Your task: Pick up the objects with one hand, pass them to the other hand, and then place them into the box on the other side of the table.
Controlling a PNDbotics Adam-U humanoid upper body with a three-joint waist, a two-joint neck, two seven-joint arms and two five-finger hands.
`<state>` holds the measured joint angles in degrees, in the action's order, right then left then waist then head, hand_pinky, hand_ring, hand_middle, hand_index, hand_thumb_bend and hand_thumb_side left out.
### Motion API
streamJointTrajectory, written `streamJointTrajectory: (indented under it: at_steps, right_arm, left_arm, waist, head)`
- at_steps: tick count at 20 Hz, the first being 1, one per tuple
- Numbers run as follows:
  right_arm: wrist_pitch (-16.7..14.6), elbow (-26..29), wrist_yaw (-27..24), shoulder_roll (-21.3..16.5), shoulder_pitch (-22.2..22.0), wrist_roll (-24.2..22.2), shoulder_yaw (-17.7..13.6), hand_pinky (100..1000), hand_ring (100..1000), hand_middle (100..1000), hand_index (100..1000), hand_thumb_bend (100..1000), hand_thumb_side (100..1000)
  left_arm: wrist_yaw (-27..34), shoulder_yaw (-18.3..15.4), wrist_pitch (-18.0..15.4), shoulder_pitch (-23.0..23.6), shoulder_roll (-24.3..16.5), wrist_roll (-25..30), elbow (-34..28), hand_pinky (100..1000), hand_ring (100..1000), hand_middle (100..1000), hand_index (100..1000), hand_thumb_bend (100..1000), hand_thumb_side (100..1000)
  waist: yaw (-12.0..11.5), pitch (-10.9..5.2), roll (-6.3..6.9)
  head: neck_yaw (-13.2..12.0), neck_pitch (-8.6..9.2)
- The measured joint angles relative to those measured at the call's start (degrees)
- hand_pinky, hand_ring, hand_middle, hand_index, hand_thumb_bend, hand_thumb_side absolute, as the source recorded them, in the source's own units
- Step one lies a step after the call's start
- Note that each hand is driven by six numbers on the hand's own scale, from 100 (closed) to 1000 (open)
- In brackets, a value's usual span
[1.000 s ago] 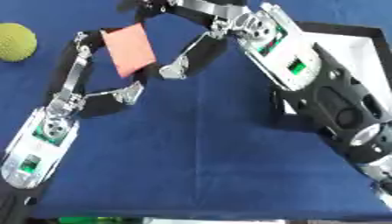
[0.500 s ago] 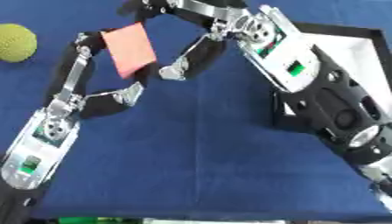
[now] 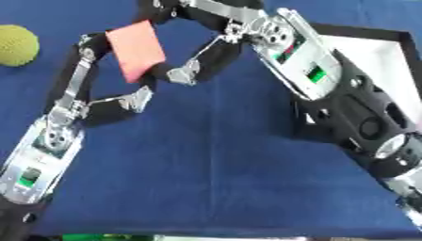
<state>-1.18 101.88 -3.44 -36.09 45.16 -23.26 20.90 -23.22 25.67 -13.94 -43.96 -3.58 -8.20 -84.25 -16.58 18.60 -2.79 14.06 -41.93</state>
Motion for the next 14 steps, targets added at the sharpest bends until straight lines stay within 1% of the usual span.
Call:
streamJointTrajectory:
  at_steps: [6, 9, 10, 12, 13, 14]
  right_arm:
    - [0.37, 0.0, -0.35, 0.0, 0.0, -0.34, 0.0, 886, 1000, 647, 678, 100, 100]
    - [0.35, 0.01, -0.39, 0.0, -0.03, -0.32, 0.0, 887, 1000, 637, 668, 100, 102]
    - [0.34, 0.0, -0.41, -0.01, -0.09, -0.29, 0.0, 888, 1000, 633, 663, 100, 105]
    - [0.39, -0.04, -0.48, -0.02, -0.28, -0.17, 0.0, 888, 1000, 630, 659, 100, 109]
    - [0.42, -0.08, -0.58, -0.04, -0.29, -0.14, 0.0, 887, 1000, 628, 657, 100, 113]
    - [0.43, -0.16, -0.62, -0.05, -0.3, -0.13, 0.0, 887, 1000, 628, 655, 100, 114]
  left_arm:
    - [0.04, 0.0, -0.07, 0.0, -0.02, 0.46, 0.0, 771, 465, 319, 567, 100, 305]
    - [0.03, 0.0, 0.19, 0.0, -0.04, 0.95, 0.0, 782, 478, 349, 601, 100, 273]
    - [-0.02, 0.0, 0.42, 0.0, -0.04, 1.2, 0.0, 794, 498, 388, 639, 100, 244]
    - [-0.57, 0.0, 1.02, -0.01, -0.04, 1.83, 0.0, 817, 532, 437, 681, 100, 228]
    - [-1.01, 0.0, 1.34, -0.03, -0.04, 2.16, 0.0, 829, 564, 425, 713, 100, 232]
    - [-1.53, 0.0, 1.68, -0.07, -0.04, 2.53, 0.0, 833, 578, 446, 731, 100, 225]
  waist:
    - [0.0, 0.09, -0.09]
    - [0.0, 0.09, -0.1]
    - [0.01, 0.09, -0.1]
    - [0.05, 0.09, -0.1]
    - [0.09, 0.09, -0.09]
    - [0.13, 0.09, -0.09]
  head:
    - [0.03, 0.0]
    - [0.02, -0.01]
    - [0.02, -0.01]
    - [0.0, -0.01]
    - [-0.02, -0.01]
    - [-0.03, -0.01]
